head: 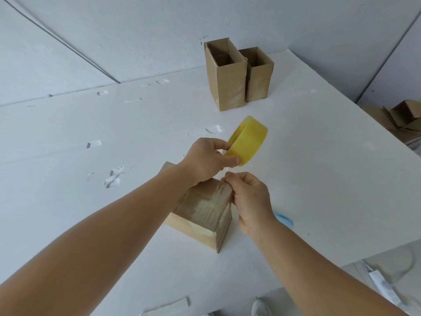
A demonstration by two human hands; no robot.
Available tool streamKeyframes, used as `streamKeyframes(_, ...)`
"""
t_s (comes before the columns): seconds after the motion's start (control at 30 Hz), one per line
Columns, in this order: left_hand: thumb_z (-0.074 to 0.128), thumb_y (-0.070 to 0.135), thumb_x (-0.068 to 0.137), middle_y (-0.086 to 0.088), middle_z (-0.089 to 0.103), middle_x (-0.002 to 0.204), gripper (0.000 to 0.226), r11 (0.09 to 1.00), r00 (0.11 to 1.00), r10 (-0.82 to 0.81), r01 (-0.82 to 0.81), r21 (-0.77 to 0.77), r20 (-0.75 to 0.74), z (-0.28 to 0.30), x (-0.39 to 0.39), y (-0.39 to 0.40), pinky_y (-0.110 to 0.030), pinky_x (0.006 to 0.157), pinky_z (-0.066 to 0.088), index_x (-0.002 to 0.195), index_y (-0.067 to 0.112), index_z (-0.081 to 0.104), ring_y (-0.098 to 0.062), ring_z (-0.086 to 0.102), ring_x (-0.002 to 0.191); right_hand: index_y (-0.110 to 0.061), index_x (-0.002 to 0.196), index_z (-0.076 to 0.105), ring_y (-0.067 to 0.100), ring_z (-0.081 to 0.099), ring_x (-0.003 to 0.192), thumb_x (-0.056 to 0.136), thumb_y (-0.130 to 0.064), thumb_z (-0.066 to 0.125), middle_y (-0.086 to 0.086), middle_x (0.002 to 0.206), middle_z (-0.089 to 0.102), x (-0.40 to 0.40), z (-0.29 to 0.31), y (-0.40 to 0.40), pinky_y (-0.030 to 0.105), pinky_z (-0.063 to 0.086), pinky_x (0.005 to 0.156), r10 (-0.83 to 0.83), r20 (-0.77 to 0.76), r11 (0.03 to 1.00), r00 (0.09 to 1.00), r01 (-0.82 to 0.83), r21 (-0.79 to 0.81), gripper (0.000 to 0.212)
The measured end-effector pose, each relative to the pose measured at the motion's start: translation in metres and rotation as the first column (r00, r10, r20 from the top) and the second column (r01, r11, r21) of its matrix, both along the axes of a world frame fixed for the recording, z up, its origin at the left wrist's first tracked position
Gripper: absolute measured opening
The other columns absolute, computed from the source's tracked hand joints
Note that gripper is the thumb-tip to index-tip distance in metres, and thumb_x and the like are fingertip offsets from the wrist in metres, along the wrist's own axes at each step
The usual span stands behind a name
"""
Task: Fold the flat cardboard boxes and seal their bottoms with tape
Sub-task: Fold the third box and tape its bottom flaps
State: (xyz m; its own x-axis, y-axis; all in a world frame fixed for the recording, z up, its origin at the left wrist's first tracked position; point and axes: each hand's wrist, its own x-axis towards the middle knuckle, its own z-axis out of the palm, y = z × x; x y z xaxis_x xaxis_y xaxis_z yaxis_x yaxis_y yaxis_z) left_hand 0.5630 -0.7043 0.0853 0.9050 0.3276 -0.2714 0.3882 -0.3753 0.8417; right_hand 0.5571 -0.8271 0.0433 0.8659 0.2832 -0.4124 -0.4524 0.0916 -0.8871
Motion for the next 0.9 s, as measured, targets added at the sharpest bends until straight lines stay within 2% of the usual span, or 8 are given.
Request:
streamKeyframes(0.1, 0.078, 0.027, 0.077, -0.003, 0.07, 0.079, 0.029, 0.998, 0.996, 0.061, -0.06, -0.014, 0.06, -0.001, -0.001, -0.003, -0.023, 0.069, 0.048, 0.105, 0.021, 0.071, -0.008, 0.056, 0.063, -0.009, 0.067, 0.061, 0.017, 0.053, 0.059, 0.083, -0.013, 0.066, 0.004, 0.063, 0.06, -0.001, -0.001, 0.002, 0.028, 0.047, 0.056, -0.035, 0.036, 0.999, 0.999, 0.036, -0.027, 0.017)
streamKeyframes(0.23, 0.073, 0.023, 0.082, 0.006, 0.068, 0.073, 0.027, 0.949, 0.939, 0.289, -0.257, -0.18, 0.185, 0.005, 0.001, 0.007, -0.024, 0.071, 0.042, 0.108, 0.016, 0.071, -0.007, 0.053, 0.06, -0.007, 0.068, 0.06, 0.012, 0.05, 0.052, 0.084, -0.011, 0.064, 0.004, 0.062, 0.058, -0.006, -0.002, 0.002, 0.022, 0.044, 0.047, -0.054, 0.016, 0.998, 0.998, 0.054, -0.024, 0.017)
streamKeyframes(0.4, 0.073, 0.021, 0.084, 0.007, 0.068, 0.071, 0.023, 0.961, 0.931, 0.248, -0.203, -0.186, 0.268, 0.01, -0.011, 0.007, -0.018, 0.067, 0.043, 0.106, 0.018, 0.071, -0.003, 0.054, 0.06, -0.01, 0.064, 0.058, 0.014, 0.049, 0.051, 0.082, -0.011, 0.065, 0.003, 0.059, 0.057, -0.004, -0.001, 0.0, 0.021, 0.044, 0.046, -0.041, -0.006, 0.999, 0.999, 0.041, -0.016, 0.019)
streamKeyframes(0.53, 0.073, 0.017, 0.083, 0.007, 0.066, 0.069, 0.019, 0.97, 0.901, 0.238, -0.205, -0.128, 0.363, 0.013, -0.036, 0.011, -0.014, 0.067, 0.048, 0.102, 0.018, 0.072, -0.001, 0.057, 0.064, -0.01, 0.067, 0.059, 0.017, 0.051, 0.06, 0.081, -0.013, 0.065, 0.005, 0.063, 0.057, -0.002, -0.002, -0.003, 0.027, 0.047, 0.057, 0.025, -0.016, 0.997, 1.0, -0.026, -0.071, 0.016)
streamKeyframes(0.63, 0.073, 0.016, 0.083, 0.01, 0.058, 0.061, 0.017, 0.979, 0.911, 0.203, -0.194, -0.063, 0.358, 0.005, -0.054, 0.011, -0.011, 0.06, 0.042, 0.099, 0.02, 0.073, -0.001, 0.05, 0.057, -0.012, 0.067, 0.059, 0.014, 0.05, 0.057, 0.082, -0.015, 0.064, 0.001, 0.061, 0.056, 0.004, -0.002, -0.005, 0.024, 0.044, 0.056, 0.126, -0.077, 0.984, 0.989, -0.134, -0.114, 0.016)
streamKeyframes(0.77, 0.073, 0.013, 0.083, -0.002, 0.058, 0.068, 0.018, 0.971, 0.882, 0.241, -0.219, -0.1, 0.405, 0.001, -0.057, 0.012, -0.019, 0.065, 0.043, 0.096, 0.026, 0.072, -0.009, 0.049, 0.064, -0.017, 0.071, 0.065, 0.014, 0.053, 0.072, 0.081, -0.025, 0.066, -0.001, 0.074, 0.06, 0.01, -0.005, -0.009, 0.027, 0.04, 0.072, 0.25, -0.203, 0.952, 0.947, -0.278, -0.126, 0.013)
streamKeyframes(0.83, 0.072, 0.012, 0.084, -0.004, 0.06, 0.071, 0.018, 0.961, 0.868, 0.277, -0.243, -0.134, 0.412, 0.0, -0.055, 0.012, -0.022, 0.069, 0.046, 0.097, 0.024, 0.071, -0.012, 0.051, 0.067, -0.02, 0.074, 0.067, 0.014, 0.054, 0.081, 0.082, -0.031, 0.066, -0.005, 0.082, 0.061, 0.013, -0.008, -0.011, 0.027, 0.039, 0.073, 0.284, -0.224, 0.939, 0.932, -0.318, -0.134, 0.014)
streamKeyframes(0.9, 0.072, 0.011, 0.083, -0.003, 0.063, 0.072, 0.019, 0.949, 0.858, 0.313, -0.266, -0.171, 0.406, 0.0, -0.054, 0.012, -0.022, 0.073, 0.048, 0.1, 0.019, 0.07, -0.01, 0.054, 0.066, -0.023, 0.087, 0.067, 0.014, 0.051, 0.084, 0.084, -0.033, 0.063, -0.005, 0.089, 0.058, 0.012, -0.014, -0.013, 0.025, 0.037, 0.071, 0.358, -0.229, 0.901, 0.905, -0.4, -0.17, 0.012)
